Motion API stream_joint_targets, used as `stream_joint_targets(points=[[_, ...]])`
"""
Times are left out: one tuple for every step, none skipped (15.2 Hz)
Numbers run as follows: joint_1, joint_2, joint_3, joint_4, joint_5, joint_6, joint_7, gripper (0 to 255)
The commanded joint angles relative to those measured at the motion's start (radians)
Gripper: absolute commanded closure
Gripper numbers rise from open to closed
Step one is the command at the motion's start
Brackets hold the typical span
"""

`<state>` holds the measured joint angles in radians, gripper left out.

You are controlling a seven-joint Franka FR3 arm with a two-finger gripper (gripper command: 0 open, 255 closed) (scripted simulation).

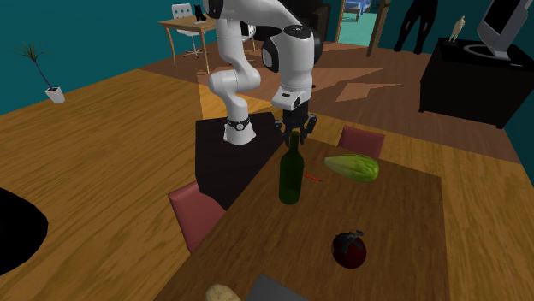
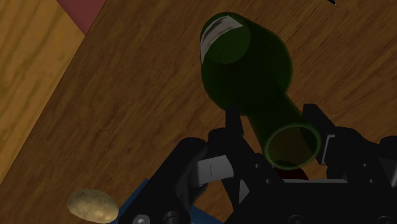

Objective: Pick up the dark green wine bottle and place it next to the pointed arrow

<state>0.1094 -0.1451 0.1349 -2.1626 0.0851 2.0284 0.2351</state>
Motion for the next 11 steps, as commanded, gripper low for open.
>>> stream_joint_targets(points=[[0.0, 0.0, 0.0, 0.0, 0.0, 0.0, 0.0, 255], [0.0, 0.0, 0.0, 0.0, 0.0, 0.0, 0.0, 255], [0.0, 0.0, 0.0, 0.0, 0.0, 0.0, 0.0, 255], [0.0, 0.0, 0.0, 0.0, 0.0, 0.0, 0.0, 255], [0.0, 0.0, 0.0, 0.0, 0.0, 0.0, 0.0, 255], [0.0, 0.0, 0.0, 0.0, 0.0, 0.0, 0.0, 255], [0.0, 0.0, 0.0, 0.0, 0.0, 0.0, 0.0, 255], [0.0, -0.004, 0.0, 0.01, 0.0, -0.013, 0.0, 255], [0.0, -0.007, -0.001, 0.019, 0.0, -0.027, 0.001, 255], [-0.001, -0.01, -0.001, 0.03, 0.0, -0.04, 0.001, 255], [-0.001, -0.014, -0.001, 0.04, 0.0, -0.054, 0.002, 255]])
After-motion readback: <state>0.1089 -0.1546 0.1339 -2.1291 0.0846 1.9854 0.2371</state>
